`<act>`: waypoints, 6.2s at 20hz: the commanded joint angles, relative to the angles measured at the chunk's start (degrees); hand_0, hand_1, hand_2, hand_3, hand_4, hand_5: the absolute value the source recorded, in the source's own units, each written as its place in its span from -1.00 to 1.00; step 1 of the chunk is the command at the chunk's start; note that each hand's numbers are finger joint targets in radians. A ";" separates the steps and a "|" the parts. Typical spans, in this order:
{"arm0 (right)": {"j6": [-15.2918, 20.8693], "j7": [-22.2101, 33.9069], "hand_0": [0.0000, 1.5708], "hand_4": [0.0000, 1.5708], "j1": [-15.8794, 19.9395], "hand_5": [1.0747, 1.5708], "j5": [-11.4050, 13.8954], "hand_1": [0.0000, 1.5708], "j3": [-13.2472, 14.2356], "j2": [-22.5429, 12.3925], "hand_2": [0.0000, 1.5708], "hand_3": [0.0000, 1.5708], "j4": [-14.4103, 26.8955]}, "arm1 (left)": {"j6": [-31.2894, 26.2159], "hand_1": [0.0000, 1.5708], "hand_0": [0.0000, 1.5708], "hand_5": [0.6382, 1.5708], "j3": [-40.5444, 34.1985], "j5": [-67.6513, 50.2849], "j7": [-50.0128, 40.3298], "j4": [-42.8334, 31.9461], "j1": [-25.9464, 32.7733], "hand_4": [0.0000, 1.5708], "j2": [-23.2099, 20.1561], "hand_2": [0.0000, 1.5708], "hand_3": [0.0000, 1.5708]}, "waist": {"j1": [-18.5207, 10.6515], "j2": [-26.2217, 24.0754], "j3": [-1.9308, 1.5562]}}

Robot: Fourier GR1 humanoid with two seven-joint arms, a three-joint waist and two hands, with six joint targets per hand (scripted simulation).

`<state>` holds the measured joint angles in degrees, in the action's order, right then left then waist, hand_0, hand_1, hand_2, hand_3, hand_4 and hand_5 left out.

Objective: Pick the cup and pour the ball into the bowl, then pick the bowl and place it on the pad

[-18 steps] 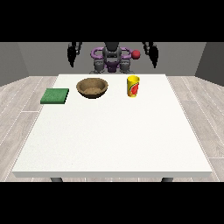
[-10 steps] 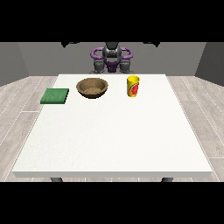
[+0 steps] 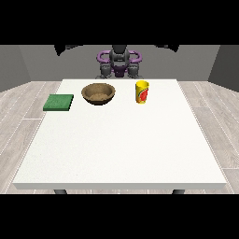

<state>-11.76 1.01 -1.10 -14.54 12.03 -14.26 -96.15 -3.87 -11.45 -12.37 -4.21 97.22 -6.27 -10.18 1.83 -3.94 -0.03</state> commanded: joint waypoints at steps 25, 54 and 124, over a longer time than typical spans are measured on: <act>-6.57 -12.43 -1.00 -1.00 8.22 1.00 0.72 -1.00 2.72 -0.81 -1.00 -1.00 11.05 | 7.86 -1.00 -1.00 0.89 -1.47 11.13 45.30 -48.37 -15.20 -1.00 7.06 -1.00 -1.00 | 5.92 15.52 0.06; -8.78 -10.91 -1.00 -1.00 7.69 0.99 1.60 -1.00 3.80 -3.12 -1.00 -1.00 19.36 | 29.40 0.76 0.76 0.51 5.78 29.87 41.50 -58.99 -19.93 1.00 -3.73 1.00 1.00 | 6.02 5.00 -0.16; -0.49 -16.15 -1.00 -0.68 15.27 1.00 5.27 -1.00 3.20 4.71 -1.00 -1.00 34.03 | 26.88 -1.00 -1.00 0.98 15.21 28.59 4.98 -34.07 -25.30 -1.00 10.16 -1.00 -1.00 | -2.03 8.68 0.66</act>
<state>-16.83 -14.73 12.75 -11.10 16.67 -13.06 -60.77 25.83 5.84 30.63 -7.59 57.84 -35.97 -0.22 0.88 2.79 1.02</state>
